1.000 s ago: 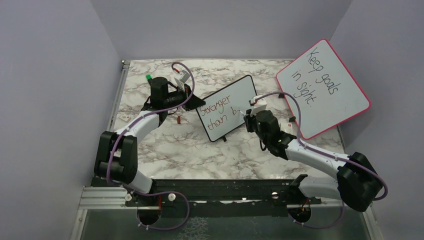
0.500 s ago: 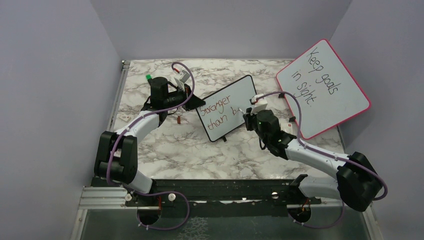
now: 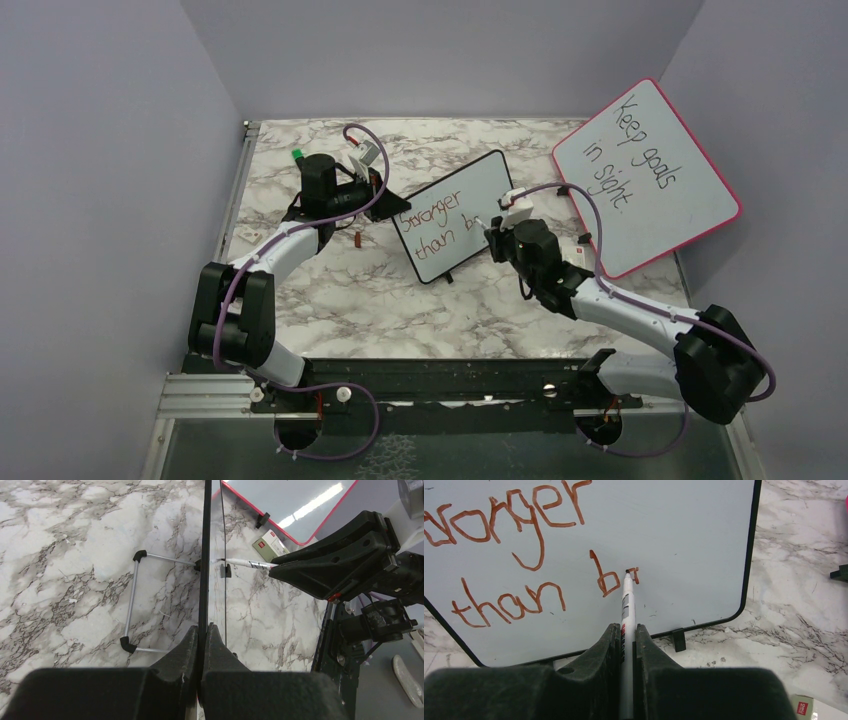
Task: Write a sentence on the whiteboard
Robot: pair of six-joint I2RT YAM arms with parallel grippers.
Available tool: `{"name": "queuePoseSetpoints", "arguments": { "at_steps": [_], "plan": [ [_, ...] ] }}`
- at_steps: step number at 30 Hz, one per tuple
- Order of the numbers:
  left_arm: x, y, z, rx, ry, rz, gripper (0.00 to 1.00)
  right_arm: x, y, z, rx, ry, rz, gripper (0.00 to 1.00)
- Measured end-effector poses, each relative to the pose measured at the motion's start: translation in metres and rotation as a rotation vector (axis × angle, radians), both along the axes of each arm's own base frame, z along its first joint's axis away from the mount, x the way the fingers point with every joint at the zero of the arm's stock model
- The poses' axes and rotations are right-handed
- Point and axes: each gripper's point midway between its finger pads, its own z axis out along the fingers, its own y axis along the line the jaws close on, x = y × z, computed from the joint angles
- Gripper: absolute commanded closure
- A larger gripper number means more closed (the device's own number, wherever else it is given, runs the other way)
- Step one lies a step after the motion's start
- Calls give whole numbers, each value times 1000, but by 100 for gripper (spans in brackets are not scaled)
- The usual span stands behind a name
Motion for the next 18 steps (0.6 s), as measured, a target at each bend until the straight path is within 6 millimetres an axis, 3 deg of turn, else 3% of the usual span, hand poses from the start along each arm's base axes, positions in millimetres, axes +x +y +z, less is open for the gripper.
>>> {"name": "queuePoseSetpoints", "arguments": {
  "at_steps": [18],
  "plan": [
    [0, 0, 0, 0, 0, 0, 100, -7, -1, -10, -15, 46, 16, 99]
  ]
}}
